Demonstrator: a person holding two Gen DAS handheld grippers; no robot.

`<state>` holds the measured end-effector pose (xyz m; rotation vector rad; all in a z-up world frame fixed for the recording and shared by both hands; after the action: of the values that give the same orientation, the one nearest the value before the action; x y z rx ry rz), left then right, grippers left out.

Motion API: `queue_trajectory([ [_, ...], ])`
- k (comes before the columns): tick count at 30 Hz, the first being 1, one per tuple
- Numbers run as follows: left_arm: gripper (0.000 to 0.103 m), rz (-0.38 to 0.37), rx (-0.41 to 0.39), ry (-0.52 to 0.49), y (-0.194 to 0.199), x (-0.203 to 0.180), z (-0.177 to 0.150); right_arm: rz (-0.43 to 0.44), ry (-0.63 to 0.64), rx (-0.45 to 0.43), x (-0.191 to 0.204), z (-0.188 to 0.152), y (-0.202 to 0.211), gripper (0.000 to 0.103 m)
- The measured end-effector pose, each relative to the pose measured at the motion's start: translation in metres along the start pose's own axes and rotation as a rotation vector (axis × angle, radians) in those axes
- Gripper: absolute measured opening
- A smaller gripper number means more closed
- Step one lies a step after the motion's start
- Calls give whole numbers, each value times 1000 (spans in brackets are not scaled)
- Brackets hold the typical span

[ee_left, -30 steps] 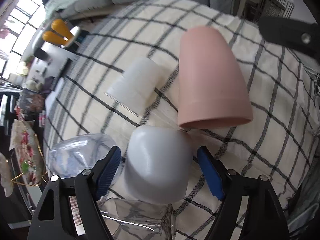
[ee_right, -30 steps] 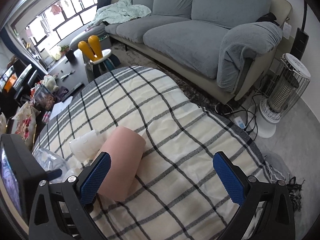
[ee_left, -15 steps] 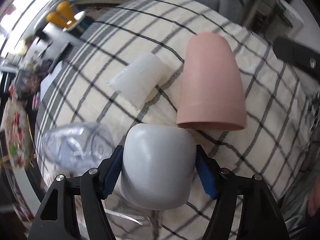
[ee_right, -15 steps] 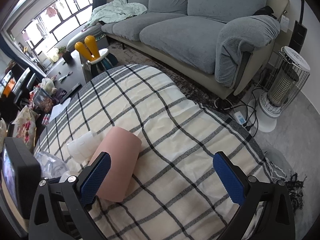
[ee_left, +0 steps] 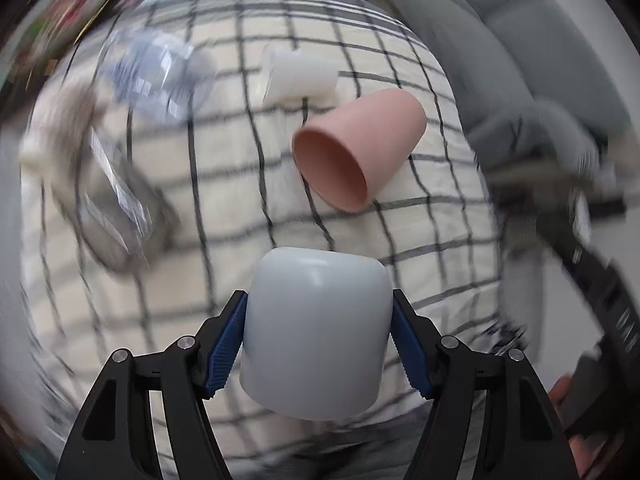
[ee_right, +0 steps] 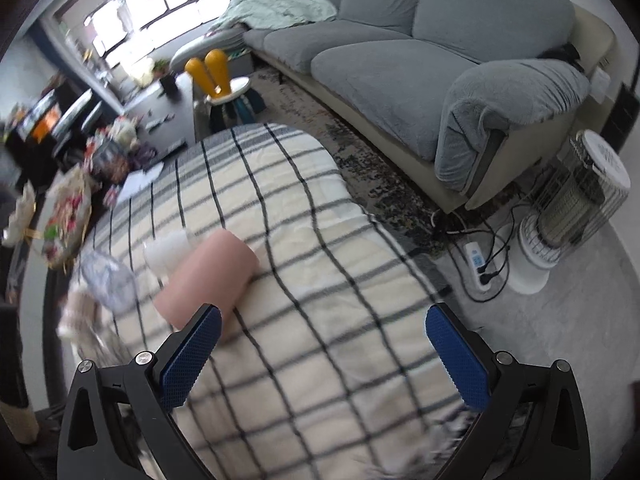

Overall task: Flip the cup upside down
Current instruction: 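Lift the white cup with the left gripper and carry it across the cloth, then set the white cup down on the cloth and open the left gripper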

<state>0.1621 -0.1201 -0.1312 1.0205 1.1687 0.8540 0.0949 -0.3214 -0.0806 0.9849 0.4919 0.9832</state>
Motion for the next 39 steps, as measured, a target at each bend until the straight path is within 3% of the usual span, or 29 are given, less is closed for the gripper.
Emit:
queue_trajectory([
  [4,68,-45,-26,86,-15,-15,-24,-19,69,45,-20,-10,0,102],
  [11,69,-104,27,160,-47,-37,-45,-47,147,103,-51,-28,-5,102],
  [20,68,-52,-7,223,-58,-32,-50,-32,153,127,-61,-40,-12,102],
  [23,71,-57,5,226,-61,-29,-51,-28,170,122,-58,-41,-11,102],
  [24,76,-55,3,217,-60,-30,-51,-26,174,121,-57,-42,-11,102],
  [26,82,-47,-20,202,-54,-33,-50,-24,177,122,-56,-42,-11,102],
  [34,88,19,-122,152,-21,-35,-51,-4,174,108,-52,-37,2,102],
  [39,92,99,-281,91,23,-29,-61,25,192,94,-38,-30,20,102],
])
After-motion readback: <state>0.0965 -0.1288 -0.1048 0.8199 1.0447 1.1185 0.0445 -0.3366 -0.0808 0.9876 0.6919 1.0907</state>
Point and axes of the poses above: each gripper's, at about its wrist camera, not at the fingertips, and y roughly against the way its jaws point, x to its left, z to its top, the point moved 1 cm from there along -y, roughly the way its jaws point, and after that the axes turned 4 degrees about y, right-handed, at the moved point
